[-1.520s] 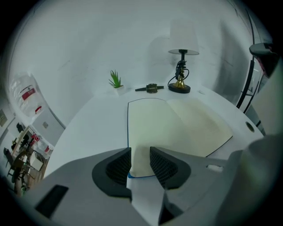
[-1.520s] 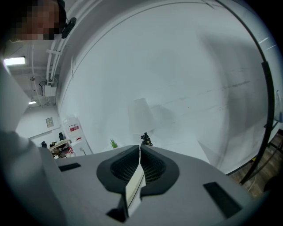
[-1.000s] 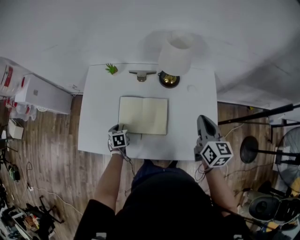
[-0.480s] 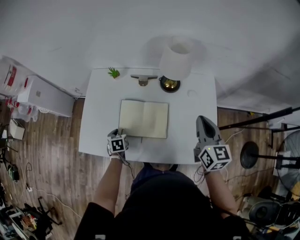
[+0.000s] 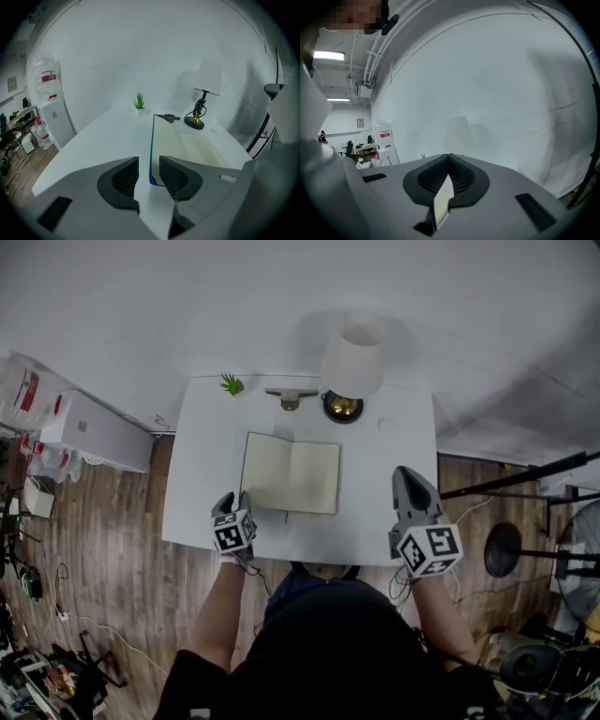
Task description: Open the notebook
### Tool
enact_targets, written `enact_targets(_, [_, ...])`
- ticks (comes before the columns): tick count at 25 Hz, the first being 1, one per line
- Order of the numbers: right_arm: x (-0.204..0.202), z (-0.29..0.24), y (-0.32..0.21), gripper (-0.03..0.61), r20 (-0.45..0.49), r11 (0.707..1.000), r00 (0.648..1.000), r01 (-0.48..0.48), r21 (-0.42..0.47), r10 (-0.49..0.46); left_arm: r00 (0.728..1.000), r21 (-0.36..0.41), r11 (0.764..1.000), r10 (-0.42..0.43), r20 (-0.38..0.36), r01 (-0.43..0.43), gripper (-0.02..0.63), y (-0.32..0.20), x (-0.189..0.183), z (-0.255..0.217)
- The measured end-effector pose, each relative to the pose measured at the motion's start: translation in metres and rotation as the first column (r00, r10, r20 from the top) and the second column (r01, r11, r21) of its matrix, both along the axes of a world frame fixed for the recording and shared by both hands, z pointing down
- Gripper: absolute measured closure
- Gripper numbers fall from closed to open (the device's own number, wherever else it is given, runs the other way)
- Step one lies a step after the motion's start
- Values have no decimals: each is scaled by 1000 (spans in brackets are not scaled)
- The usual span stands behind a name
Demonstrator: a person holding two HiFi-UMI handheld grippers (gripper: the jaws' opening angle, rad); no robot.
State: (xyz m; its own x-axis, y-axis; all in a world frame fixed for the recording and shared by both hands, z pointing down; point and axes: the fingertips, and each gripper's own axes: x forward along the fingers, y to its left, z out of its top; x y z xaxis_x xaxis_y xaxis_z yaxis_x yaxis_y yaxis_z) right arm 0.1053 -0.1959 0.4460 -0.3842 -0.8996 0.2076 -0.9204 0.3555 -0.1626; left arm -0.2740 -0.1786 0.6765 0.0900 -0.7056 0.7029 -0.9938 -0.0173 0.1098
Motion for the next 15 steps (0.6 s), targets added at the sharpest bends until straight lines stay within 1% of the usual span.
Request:
enact_targets(4, [-4,-5,0,575,4,1000,1000,6,6,-6,1000,57,998,11,-8,-10,477,-2,5,-26])
enact_targets(7, [-7,-7,-2,575,3,1000,1000,15,13,-15,997,108,992,61,36,-65,477,-7,14,-49])
enact_targets(10, [-10,-8,-2,575,4,1000,1000,21,16,-21,991,168,978,109,75,-121,477,-12,28,-73])
enact_targets(12, [-11,-9,-1,575,5,1000,1000,24,16,-24,989,196,972,116,90,-132,477,-13,33,-87])
enact_targets(15, [-11,-12,-1,575,2,999,1000,26,24,-26,991,251,960,102,92,-122,477,-18,34,-111])
